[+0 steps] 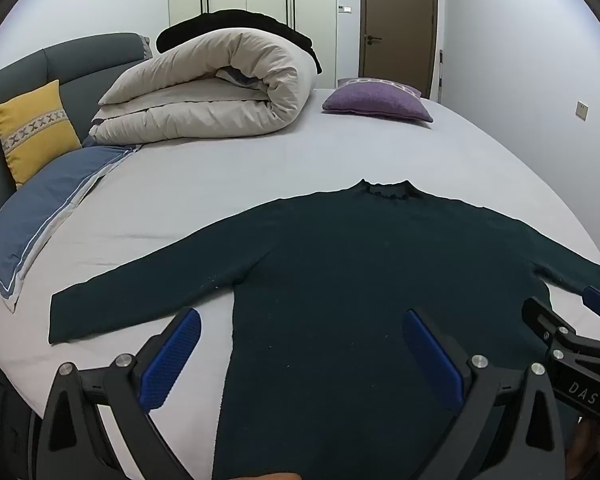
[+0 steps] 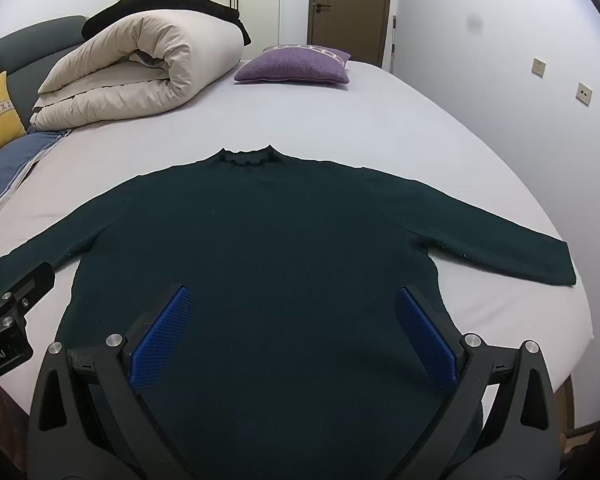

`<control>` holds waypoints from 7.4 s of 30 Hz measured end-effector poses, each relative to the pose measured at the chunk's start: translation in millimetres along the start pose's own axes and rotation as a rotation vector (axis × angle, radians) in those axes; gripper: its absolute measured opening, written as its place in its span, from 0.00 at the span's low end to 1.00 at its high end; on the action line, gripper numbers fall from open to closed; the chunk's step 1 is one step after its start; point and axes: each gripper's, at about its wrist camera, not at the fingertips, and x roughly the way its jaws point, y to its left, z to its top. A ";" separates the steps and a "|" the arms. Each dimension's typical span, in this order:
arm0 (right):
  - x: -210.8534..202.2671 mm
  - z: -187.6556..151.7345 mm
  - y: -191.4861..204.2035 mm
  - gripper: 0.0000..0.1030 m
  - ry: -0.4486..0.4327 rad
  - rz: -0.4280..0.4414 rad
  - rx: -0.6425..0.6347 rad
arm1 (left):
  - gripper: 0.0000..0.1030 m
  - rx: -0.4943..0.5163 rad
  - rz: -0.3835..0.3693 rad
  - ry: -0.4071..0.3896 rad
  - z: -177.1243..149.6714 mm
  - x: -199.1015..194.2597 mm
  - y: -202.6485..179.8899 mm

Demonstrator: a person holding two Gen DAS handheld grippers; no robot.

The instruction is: Fold small clothes

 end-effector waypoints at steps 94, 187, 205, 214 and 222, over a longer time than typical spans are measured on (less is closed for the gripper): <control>13.2 -8.0 7.7 1.00 0.052 0.003 0.001 | 1.00 0.000 0.033 -0.008 -9.9 2.9 0.8; 232.8 -7.1 -250.1 0.54 0.096 0.712 1.129 | 0.08 -0.329 -0.530 0.232 89.9 203.9 -12.3; 191.5 18.4 -287.9 0.35 0.063 0.506 0.866 | 0.08 -0.312 -0.505 0.177 51.4 225.1 4.4; 272.5 118.7 -250.9 0.35 0.167 0.321 0.520 | 0.08 -0.312 -0.485 0.184 45.8 230.4 6.3; 306.3 114.6 -261.2 0.06 0.148 0.185 0.469 | 0.09 -0.257 -0.473 0.175 40.0 237.0 5.5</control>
